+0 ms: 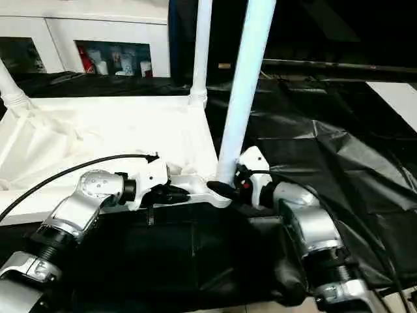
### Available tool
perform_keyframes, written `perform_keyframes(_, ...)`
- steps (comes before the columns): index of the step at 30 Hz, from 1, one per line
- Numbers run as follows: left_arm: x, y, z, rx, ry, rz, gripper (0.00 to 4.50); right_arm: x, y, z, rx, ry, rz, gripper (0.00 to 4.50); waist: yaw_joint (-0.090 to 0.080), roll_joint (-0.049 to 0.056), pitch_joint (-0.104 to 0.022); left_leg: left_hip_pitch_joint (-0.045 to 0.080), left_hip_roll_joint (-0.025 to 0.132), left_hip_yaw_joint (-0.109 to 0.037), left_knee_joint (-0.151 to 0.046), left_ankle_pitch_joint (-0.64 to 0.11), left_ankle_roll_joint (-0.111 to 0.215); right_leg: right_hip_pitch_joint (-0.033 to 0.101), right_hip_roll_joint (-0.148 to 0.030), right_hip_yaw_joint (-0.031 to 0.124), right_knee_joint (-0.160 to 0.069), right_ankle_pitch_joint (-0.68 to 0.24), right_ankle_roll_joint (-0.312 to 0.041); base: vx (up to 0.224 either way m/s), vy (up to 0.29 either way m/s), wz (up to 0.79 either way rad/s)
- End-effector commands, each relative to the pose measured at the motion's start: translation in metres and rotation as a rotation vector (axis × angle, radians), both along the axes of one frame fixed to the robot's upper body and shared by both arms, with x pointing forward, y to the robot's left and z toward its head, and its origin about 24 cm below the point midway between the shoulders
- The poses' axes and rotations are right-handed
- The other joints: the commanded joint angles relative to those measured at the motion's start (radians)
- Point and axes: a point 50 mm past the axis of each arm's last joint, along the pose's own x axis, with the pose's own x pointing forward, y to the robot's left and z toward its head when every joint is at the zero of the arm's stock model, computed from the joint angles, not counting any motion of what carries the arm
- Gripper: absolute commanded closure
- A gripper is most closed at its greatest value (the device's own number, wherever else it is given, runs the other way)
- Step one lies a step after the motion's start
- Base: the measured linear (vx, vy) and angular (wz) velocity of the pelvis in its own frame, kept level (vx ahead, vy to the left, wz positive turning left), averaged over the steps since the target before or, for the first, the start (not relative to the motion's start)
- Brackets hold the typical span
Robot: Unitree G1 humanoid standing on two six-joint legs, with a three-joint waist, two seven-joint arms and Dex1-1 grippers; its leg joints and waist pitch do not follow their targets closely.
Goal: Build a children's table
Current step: Rotate leg to tighten
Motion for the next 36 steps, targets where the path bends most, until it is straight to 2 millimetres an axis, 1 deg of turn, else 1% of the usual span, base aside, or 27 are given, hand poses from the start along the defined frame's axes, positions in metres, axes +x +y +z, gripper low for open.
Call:
perform_keyframes(1,0.007,-0.006,-0.010,-0.014,0.011,0.149,4.50,0.000,-0.011,-0.023,-0.019,0.088,-0.243,2.47,0.001,-0.003,-0.047,0.020,0.049,-0.024,-0.072,-0.241,-0.002,0.025,-0.072,0.044,-0.089,-0.273,-0.199,0.000,0.000,0.00)
perform_keyframes(2,0.007,-0.006,-0.010,-0.014,0.011,0.149,4.50,0.000,-0.011,-0.023,-0.019,0.088,-0.243,2.47,0.000,-0.002,-0.047,0.022,0.050,-0.025,-0.073,-0.256,-0.010,0.023,-0.073,0.044,-0.091,-0.295,-0.192,0.000,0.000,0.00)
perform_keyframes(3,0.010,-0.012,-0.010,-0.010,0.003,0.177,4.50,0.001,-0.011,-0.027,-0.012,0.102,-0.315,2.47,-0.001,-0.007,-0.046,0.020,0.050,-0.028,-0.075,-0.276,-0.017,0.025,-0.075,0.044,-0.095,-0.330,-0.179,0.000,0.000,0.00)
perform_keyframes(5,0.015,-0.021,-0.010,-0.006,-0.008,0.228,4.50,0.004,-0.009,-0.033,-0.009,0.124,-0.421,2.48,0.001,-0.001,-0.047,0.023,0.050,-0.031,-0.076,-0.288,-0.027,0.021,-0.076,0.044,-0.095,-0.336,-0.168,0.000,0.000,0.00)
perform_keyframes(6,0.018,-0.031,-0.008,-0.017,-0.009,0.255,4.50,0.006,-0.006,-0.036,-0.001,0.140,-0.487,2.49,-0.001,-0.002,-0.046,0.021,0.048,-0.031,-0.077,-0.295,-0.029,0.021,-0.075,0.045,-0.097,-0.341,-0.163,0.000,0.000,0.00)
perform_keyframes(7,0.020,-0.040,-0.007,-0.029,-0.012,0.283,4.50,0.009,-0.002,-0.037,-0.010,0.146,-0.549,2.49,0.000,0.002,-0.047,0.025,0.048,-0.031,-0.077,-0.304,-0.035,0.017,-0.077,0.046,-0.099,-0.349,-0.162,0.000,0.000,0.00)
perform_keyframes(8,0.022,-0.048,-0.005,-0.038,-0.017,0.299,4.50,0.011,0.002,-0.038,-0.015,0.150,-0.592,2.49,-0.002,0.001,-0.047,0.027,0.048,-0.030,-0.077,-0.306,-0.039,0.014,-0.075,0.046,-0.099,-0.347,-0.163,0.000,0.000,0.00)
perform_keyframes(9,0.022,-0.058,-0.004,-0.040,-0.021,0.299,4.50,0.014,0.009,-0.038,-0.011,0.154,-0.617,2.49,0.000,0.001,-0.048,0.027,0.046,-0.031,-0.077,-0.312,-0.043,0.015,-0.076,0.045,-0.101,-0.349,-0.160,0.000,0.000,0.00)
perform_keyframes(10,0.021,-0.070,-0.001,-0.044,-0.033,0.291,4.50,0.019,0.020,-0.036,-0.020,0.150,-0.628,2.49,-0.003,0.001,-0.048,0.023,0.046,-0.032,-0.077,-0.312,-0.041,0.016,-0.077,0.046,-0.100,-0.338,-0.162,0.000,0.000,0.00)
perform_keyframes(11,0.021,-0.071,-0.001,-0.044,-0.033,0.290,4.50,0.019,0.021,-0.036,-0.021,0.149,-0.628,2.49,-0.002,0.000,-0.050,0.022,0.047,-0.033,-0.077,-0.305,-0.042,0.019,-0.077,0.045,-0.098,-0.325,-0.160,0.000,0.000,0.00)
perform_keyframes(13,0.019,-0.077,-0.001,-0.052,-0.035,0.274,4.50,0.022,0.030,-0.034,-0.039,0.137,-0.615,2.49,0.002,-0.003,-0.052,0.019,0.045,-0.031,-0.075,-0.273,-0.026,0.024,-0.074,0.045,-0.094,-0.261,-0.159,0.000,0.000,0.00)
perform_keyframes(14,0.018,-0.077,-0.001,-0.047,-0.039,0.263,4.50,0.022,0.033,-0.033,-0.056,0.122,-0.593,2.49,0.003,-0.005,-0.053,0.015,0.044,-0.029,-0.073,-0.246,-0.011,0.027,-0.074,0.046,-0.089,-0.216,-0.164,0.000,0.000,0.00)
perform_keyframes(16,0.018,-0.074,-0.003,-0.040,-0.042,0.258,4.50,0.023,0.037,-0.032,-0.073,0.104,-0.573,2.49,0.006,-0.005,-0.054,0.012,0.042,-0.027,-0.071,-0.214,0.008,0.032,-0.075,0.045,-0.086,-0.177,-0.171,0.000,0.000,0.00)
perform_keyframes(18,0.019,-0.070,-0.004,-0.032,-0.045,0.259,4.50,0.024,0.038,-0.031,-0.063,0.097,-0.574,2.49,0.006,-0.005,-0.054,0.011,0.043,-0.027,-0.071,-0.204,0.017,0.033,-0.074,0.044,-0.084,-0.168,-0.176,0.000,0.000,0.00)
perform_keyframes(19,0.020,-0.067,-0.005,-0.023,-0.053,0.254,4.50,0.025,0.038,-0.029,-0.041,0.090,-0.580,2.49,0.006,-0.003,-0.053,0.013,0.044,-0.027,-0.072,-0.212,0.017,0.032,-0.075,0.044,-0.086,-0.180,-0.177,0.000,0.000,0.00)
perform_keyframes(20,0.021,-0.063,-0.006,-0.017,-0.060,0.251,4.50,0.027,0.037,-0.027,-0.016,0.075,-0.583,2.14,0.005,-0.001,-0.053,0.014,0.044,-0.027,-0.073,-0.219,0.015,0.030,-0.075,0.044,-0.087,-0.190,-0.177,0.000,0.000,0.00)
perform_keyframes(21,0.021,-0.063,-0.006,-0.017,-0.060,0.251,4.50,0.027,0.037,-0.027,-0.016,0.075,-0.583,1.93,0.003,-0.002,-0.051,0.014,0.045,-0.028,-0.074,-0.236,0.010,0.030,-0.075,0.043,-0.090,-0.214,-0.175,0.000,0.000,0.00)
perform_keyframes(22,0.021,-0.058,-0.005,-0.018,-0.073,0.227,4.50,0.030,0.033,-0.020,0.023,0.038,-0.590,1.79,0.004,0.003,-0.051,0.015,0.045,-0.028,-0.075,-0.245,0.007,0.029,-0.075,0.044,-0.091,-0.223,-0.174,0.000,0.000,0.00)
perform_keyframes(24,0.021,-0.055,-0.005,-0.020,-0.079,0.212,4.50,0.032,0.030,-0.015,0.026,0.010,-0.597,1.72,0.002,0.004,-0.051,0.014,0.045,-0.030,-0.077,-0.262,0.002,0.030,-0.076,0.044,-0.093,-0.244,-0.168,0.000,0.000,0.00)
perform_keyframes(26,0.020,-0.051,-0.005,-0.022,-0.089,0.178,4.50,0.032,0.019,-0.008,0.027,-0.037,-0.616,1.48,0.000,0.004,-0.051,0.014,0.044,-0.028,-0.076,-0.254,0.002,0.029,-0.074,0.045,-0.093,-0.239,-0.168,0.000,0.000,0.00)
perform_keyframes(27,0.020,-0.048,-0.004,-0.021,-0.094,0.169,4.50,0.029,0.015,-0.005,0.029,-0.057,-0.590,1.39,0.001,0.005,-0.051,0.013,0.043,-0.028,-0.076,-0.249,0.005,0.031,-0.074,0.045,-0.093,-0.237,-0.167,0.000,0.000,0.00)
perform_keyframes(28,0.021,-0.047,-0.004,-0.020,-0.099,0.163,4.50,0.026,0.013,-0.003,0.029,-0.073,-0.563,1.39,0.008,0.003,-0.052,0.013,0.044,-0.027,-0.073,-0.227,0.019,0.033,-0.075,0.046,-0.091,-0.211,-0.163,0.000,0.000,0.00)
perform_keyframes(31,0.021,-0.044,-0.002,-0.036,-0.104,0.139,4.50,0.009,0.005,-0.003,0.020,-0.081,-0.445,1.39,0.017,0.002,-0.054,0.011,0.045,-0.026,-0.070,-0.181,0.042,0.038,-0.073,0.045,-0.084,-0.138,-0.169,0.000,0.000,0.00)
perform_keyframes(32,0.021,-0.043,-0.002,-0.038,-0.111,0.136,4.50,0.005,0.003,-0.003,0.016,-0.081,-0.413,1.39,0.018,0.005,-0.054,0.007,0.047,-0.027,-0.071,-0.160,0.053,0.041,-0.073,0.045,-0.080,-0.096,-0.176,0.000,0.000,0.00)
perform_keyframes(33,0.022,-0.043,-0.001,-0.043,-0.113,0.134,4.50,-0.002,0.000,-0.004,-0.004,-0.089,-0.378,1.39,0.019,0.003,-0.055,0.007,0.046,-0.027,-0.069,-0.153,0.060,0.041,-0.073,0.043,-0.078,-0.078,-0.185,0.000,0.000,0.00)
perform_keyframes(35,0.023,-0.042,0.000,-0.052,-0.125,0.140,4.50,-0.009,-0.002,-0.004,-0.028,-0.099,-0.343,1.39,0.021,0.003,-0.052,0.005,0.047,-0.027,-0.070,-0.162,0.062,0.042,-0.074,0.043,-0.079,-0.090,-0.189,0.000,0.000,0.00)
perform_keyframes(36,0.024,-0.041,0.001,-0.060,-0.130,0.147,4.50,-0.012,-0.004,-0.004,-0.032,-0.103,-0.333,1.39,0.018,0.002,-0.051,0.006,0.046,-0.027,-0.071,-0.182,0.057,0.039,-0.074,0.042,-0.083,-0.129,-0.191,0.000,0.000,0.00)
